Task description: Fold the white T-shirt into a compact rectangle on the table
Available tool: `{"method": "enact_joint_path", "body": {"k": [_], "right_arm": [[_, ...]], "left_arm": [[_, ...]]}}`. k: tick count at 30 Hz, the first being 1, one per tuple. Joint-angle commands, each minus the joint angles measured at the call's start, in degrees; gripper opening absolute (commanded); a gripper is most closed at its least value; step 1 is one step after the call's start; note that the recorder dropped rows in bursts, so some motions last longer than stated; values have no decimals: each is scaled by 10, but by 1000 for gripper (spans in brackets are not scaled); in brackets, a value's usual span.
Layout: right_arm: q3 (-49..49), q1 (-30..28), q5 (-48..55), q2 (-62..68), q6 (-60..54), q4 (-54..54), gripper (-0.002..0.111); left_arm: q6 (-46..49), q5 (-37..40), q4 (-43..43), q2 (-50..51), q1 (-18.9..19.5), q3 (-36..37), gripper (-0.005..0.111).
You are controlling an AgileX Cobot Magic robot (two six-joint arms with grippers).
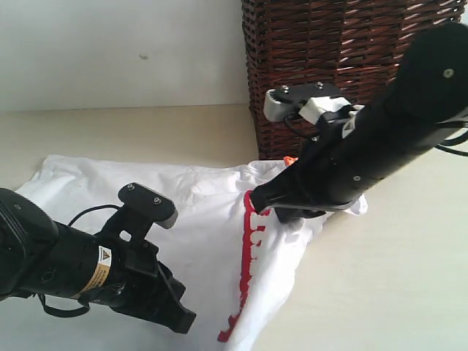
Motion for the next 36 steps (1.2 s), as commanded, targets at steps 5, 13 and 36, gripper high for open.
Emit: {"method": "enact_joint_path", "body": {"k": [5,13,36], "right_arm": [[-69,2,-76,173,-37,1,39],[-147,2,-59,262,-22,-51,46],[-190,-51,35,246,103,-205,56]], "left_arm": [[1,6,0,-6,-2,3,0],[-11,67,0,-43,-2,36,0],[-15,154,0,-120,-2,81,0]]}}
